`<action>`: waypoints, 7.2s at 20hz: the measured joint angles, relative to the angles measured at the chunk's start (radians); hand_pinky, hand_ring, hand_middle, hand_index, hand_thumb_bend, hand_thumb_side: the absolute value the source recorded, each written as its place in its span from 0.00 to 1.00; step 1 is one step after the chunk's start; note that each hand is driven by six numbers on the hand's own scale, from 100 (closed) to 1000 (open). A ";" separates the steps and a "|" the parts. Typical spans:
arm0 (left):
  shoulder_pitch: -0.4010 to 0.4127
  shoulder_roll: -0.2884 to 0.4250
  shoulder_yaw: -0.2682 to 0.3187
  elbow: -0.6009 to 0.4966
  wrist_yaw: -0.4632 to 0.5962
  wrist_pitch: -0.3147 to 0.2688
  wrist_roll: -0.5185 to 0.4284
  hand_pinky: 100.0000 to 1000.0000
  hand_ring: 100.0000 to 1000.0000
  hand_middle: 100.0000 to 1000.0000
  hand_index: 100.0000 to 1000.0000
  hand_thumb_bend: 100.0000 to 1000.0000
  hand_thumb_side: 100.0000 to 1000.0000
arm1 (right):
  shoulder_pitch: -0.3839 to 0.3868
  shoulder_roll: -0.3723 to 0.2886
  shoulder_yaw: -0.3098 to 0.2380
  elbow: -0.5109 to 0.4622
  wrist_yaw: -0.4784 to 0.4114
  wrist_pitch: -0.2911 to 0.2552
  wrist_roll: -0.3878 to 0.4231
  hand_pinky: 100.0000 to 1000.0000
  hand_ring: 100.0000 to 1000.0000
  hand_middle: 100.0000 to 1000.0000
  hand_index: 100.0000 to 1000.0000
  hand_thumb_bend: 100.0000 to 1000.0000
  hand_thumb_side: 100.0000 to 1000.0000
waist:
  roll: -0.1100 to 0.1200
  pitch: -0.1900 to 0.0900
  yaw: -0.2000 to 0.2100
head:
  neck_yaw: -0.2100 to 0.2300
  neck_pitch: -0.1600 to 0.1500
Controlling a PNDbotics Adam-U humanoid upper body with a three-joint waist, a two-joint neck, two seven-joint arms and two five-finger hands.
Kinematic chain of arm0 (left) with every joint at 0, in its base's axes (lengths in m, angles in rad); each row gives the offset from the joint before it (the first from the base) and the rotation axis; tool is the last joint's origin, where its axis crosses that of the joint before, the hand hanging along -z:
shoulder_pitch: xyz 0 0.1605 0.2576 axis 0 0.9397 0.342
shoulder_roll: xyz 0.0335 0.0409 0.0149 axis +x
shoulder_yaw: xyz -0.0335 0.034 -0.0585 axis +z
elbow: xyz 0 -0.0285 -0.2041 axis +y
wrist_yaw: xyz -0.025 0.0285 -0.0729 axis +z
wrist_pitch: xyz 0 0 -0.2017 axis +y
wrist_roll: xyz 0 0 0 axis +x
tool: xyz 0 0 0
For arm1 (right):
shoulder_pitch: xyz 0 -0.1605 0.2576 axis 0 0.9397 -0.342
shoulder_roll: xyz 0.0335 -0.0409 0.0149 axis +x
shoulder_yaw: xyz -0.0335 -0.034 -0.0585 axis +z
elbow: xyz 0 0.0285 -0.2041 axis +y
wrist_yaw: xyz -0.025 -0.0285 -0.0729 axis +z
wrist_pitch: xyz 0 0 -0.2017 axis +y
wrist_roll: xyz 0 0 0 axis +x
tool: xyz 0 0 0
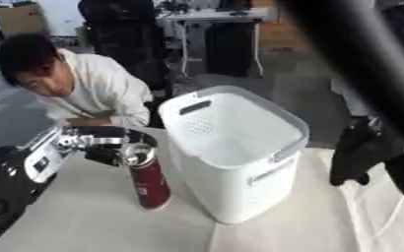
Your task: Pick up objects on the table and place them in the box.
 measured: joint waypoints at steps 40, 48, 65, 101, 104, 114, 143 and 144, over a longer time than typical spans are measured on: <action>0.005 -0.018 0.000 0.027 0.064 0.013 -0.013 0.94 1.00 1.00 1.00 0.28 1.00 | 0.000 0.000 0.000 0.000 0.000 0.009 0.009 0.03 0.34 0.40 0.61 0.00 1.00 | 0.000 0.000 0.002 | 0.000 -0.004; 0.000 -0.022 0.002 0.037 0.067 0.021 -0.021 0.85 1.00 1.00 1.00 0.29 0.98 | 0.000 0.000 0.000 0.000 0.001 0.009 0.009 0.04 0.34 0.40 0.61 0.00 1.00 | 0.000 0.000 0.000 | 0.000 -0.008; -0.009 -0.027 0.008 0.055 0.037 0.036 -0.036 0.77 1.00 1.00 1.00 0.35 0.58 | 0.000 0.000 0.000 0.000 0.001 0.013 0.013 0.04 0.35 0.41 0.61 0.00 1.00 | 0.000 0.000 -0.003 | 0.000 -0.008; -0.012 -0.045 0.013 0.081 0.004 0.039 -0.039 0.36 0.58 0.84 0.91 0.09 0.32 | -0.001 0.001 0.000 0.000 0.001 0.017 0.017 0.04 0.35 0.41 0.61 0.00 1.00 | 0.000 -0.002 -0.003 | 0.000 -0.008; -0.010 -0.052 0.013 0.085 0.021 0.024 -0.024 0.30 0.53 0.79 0.82 0.03 0.18 | -0.003 0.001 0.000 0.000 0.001 0.017 0.017 0.04 0.35 0.41 0.61 0.00 1.00 | 0.000 -0.002 -0.003 | 0.000 -0.008; -0.008 -0.054 0.010 0.108 0.052 -0.038 0.038 0.25 0.47 0.75 0.70 0.00 0.00 | -0.004 0.001 0.000 0.000 0.002 0.017 0.017 0.04 0.35 0.41 0.61 0.00 1.00 | 0.000 0.000 -0.003 | 0.000 -0.008; -0.001 -0.104 0.025 0.104 0.453 -0.363 0.363 0.00 0.00 0.07 0.02 0.00 0.00 | -0.007 0.001 0.000 0.000 0.003 0.015 0.015 0.03 0.35 0.41 0.61 0.00 1.00 | -0.003 0.005 -0.003 | 0.000 -0.018; -0.002 -0.102 0.025 0.101 0.456 -0.363 0.363 0.00 0.00 0.07 0.02 0.00 0.00 | -0.007 0.001 0.000 0.000 0.003 0.015 0.015 0.03 0.35 0.41 0.61 0.00 1.00 | -0.003 0.005 -0.003 | 0.000 -0.018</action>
